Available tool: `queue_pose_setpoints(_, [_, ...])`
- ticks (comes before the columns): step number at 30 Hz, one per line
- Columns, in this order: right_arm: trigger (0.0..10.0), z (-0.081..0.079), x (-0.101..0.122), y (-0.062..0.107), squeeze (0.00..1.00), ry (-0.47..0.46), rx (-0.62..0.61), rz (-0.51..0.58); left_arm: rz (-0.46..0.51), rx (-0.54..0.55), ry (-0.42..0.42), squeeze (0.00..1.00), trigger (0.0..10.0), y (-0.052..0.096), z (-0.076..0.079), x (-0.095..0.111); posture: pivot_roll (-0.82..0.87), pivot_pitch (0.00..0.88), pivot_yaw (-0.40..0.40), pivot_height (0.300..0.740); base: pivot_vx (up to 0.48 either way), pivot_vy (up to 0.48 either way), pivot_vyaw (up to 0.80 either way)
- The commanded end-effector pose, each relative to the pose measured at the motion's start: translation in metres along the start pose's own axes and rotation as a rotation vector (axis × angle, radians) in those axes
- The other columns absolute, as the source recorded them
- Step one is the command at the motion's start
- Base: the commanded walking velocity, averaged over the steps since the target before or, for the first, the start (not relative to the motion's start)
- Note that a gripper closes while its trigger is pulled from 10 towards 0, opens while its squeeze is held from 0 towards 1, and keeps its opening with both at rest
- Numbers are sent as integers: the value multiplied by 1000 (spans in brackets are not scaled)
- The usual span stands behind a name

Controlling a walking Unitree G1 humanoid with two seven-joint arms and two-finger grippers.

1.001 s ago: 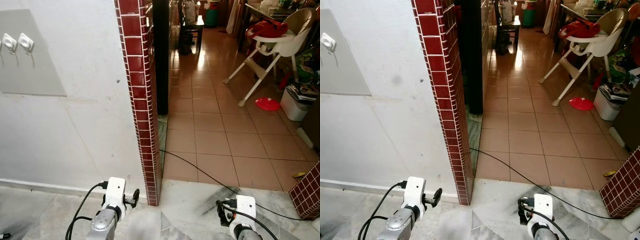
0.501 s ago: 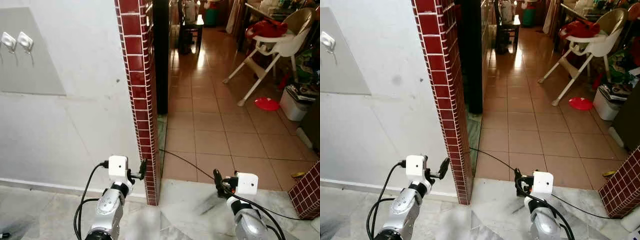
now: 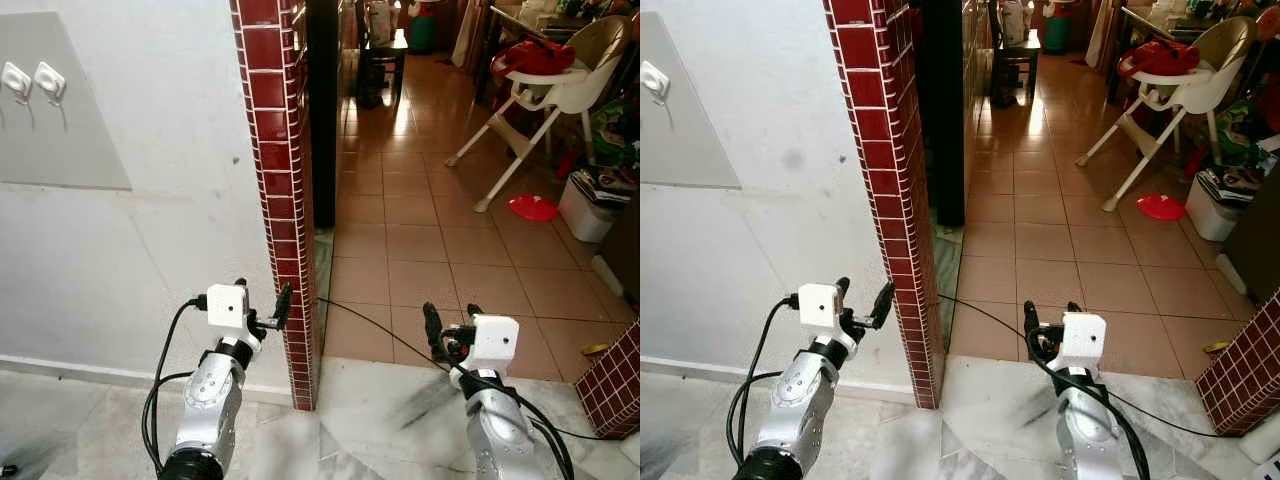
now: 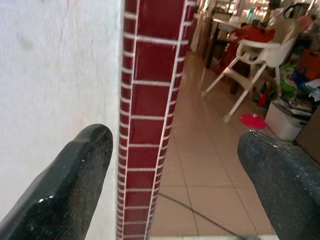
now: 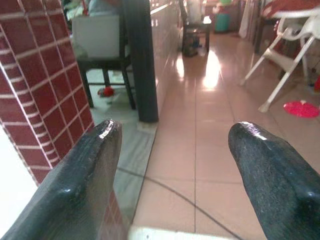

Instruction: Hang keys on a hook

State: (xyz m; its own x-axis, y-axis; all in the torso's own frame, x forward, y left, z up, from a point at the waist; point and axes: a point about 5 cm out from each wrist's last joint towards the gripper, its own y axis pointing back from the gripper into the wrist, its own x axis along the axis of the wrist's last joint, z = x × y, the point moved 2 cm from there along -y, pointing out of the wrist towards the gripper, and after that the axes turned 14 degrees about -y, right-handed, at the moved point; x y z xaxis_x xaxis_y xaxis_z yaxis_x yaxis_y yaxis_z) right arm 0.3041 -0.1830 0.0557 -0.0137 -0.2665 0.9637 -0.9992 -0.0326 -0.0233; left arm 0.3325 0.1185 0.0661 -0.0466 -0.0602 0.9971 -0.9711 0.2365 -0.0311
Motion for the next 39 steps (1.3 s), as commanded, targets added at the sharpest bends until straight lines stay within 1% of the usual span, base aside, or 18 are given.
queue_pose_setpoints(1, [10000,-3,3,-1,0,3,7,5,-5,9,-14,0,10000,0,-4,2,-51,0,19,740,0,0,0])
queue_pose_setpoints(3, [10000,-1,4,1,0,14,-5,-3,-9,12,-1,0,10000,0,-4,2,-50,0,19,740,0,0,0])
queue_pose_setpoints(8, [10000,-1,4,2,0,42,-1,-6,-13,10,-4,0,10000,1,-4,2,-49,0,20,740,0,0,-90])
queue_pose_setpoints(12, [10000,-1,7,2,0,83,3,-2,-15,7,-24,0,10000,1,-5,3,-51,0,23,740,0,0,800])
queue_pose_setpoints(16, [10000,-1,8,2,0,82,-1,-2,-13,-1,-34,0,10000,1,-6,5,-52,0,22,740,0,0,800])
queue_pose_setpoints(24, [10000,5,14,0,0,89,-21,10,-12,15,-47,0,10000,-2,-14,9,-51,0,24,740,0,0,800])
queue_pose_setpoints(33, [10000,3,16,-3,0,81,-21,13,-13,25,-50,0,10000,-5,-16,11,-47,0,24,740,0,0,800])
queue_pose_setpoints(39, [10000,1,16,-6,0,75,-19,13,-37,32,-43,0,10000,-6,-18,8,-43,0,23,740,0,0,800])
